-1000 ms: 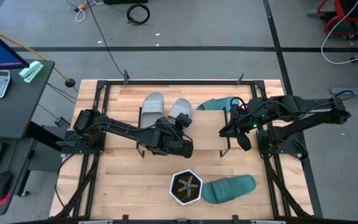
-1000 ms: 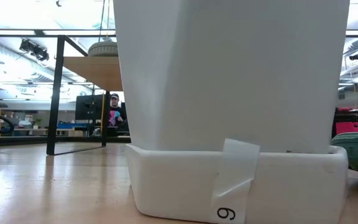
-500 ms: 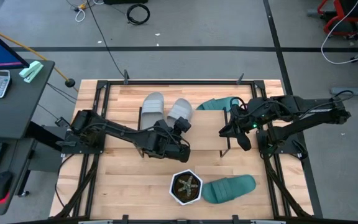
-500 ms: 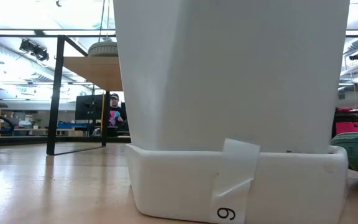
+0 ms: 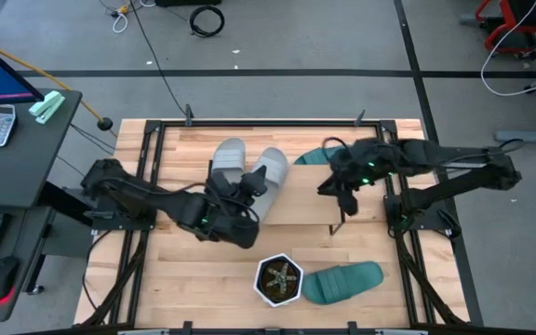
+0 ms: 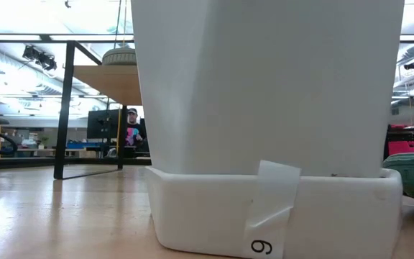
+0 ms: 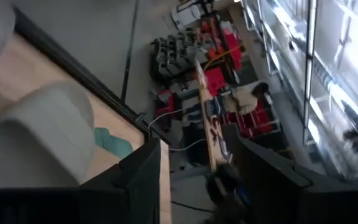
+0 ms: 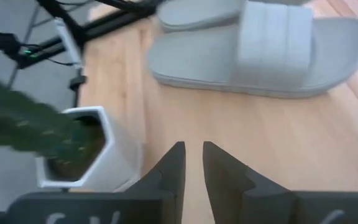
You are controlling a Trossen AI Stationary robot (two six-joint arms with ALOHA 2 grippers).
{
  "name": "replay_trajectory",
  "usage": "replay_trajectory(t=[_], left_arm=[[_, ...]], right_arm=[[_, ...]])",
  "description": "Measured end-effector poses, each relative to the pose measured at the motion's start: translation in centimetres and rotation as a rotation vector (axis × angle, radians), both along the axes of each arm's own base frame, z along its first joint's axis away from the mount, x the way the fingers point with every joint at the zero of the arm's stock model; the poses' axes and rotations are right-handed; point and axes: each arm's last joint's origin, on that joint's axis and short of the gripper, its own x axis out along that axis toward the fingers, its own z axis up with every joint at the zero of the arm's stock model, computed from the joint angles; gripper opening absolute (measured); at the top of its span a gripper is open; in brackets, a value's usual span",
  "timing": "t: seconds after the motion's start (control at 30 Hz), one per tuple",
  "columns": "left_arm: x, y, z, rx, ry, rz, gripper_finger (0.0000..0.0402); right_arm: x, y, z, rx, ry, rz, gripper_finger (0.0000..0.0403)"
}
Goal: Pick and place slides into the shelf
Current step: Put the gray slide on the shelf aligned with the other gray slide
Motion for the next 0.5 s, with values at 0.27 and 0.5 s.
replay_trajectory(t=[0.27, 0.5], left_arm=[[-2.7, -0.6, 4.3, 0.127, 0.102, -0.097, 0.0204], [-6.1, -0.4, 7.9, 0.204, 0.143, -0.16, 0.0194]], right_arm=[[2.9, -4.4, -1.1, 0.065, 0.073, -0.146, 0.0056], [6.0, -5.8, -2.5, 0.106, 0.144, -0.171, 0.0055]])
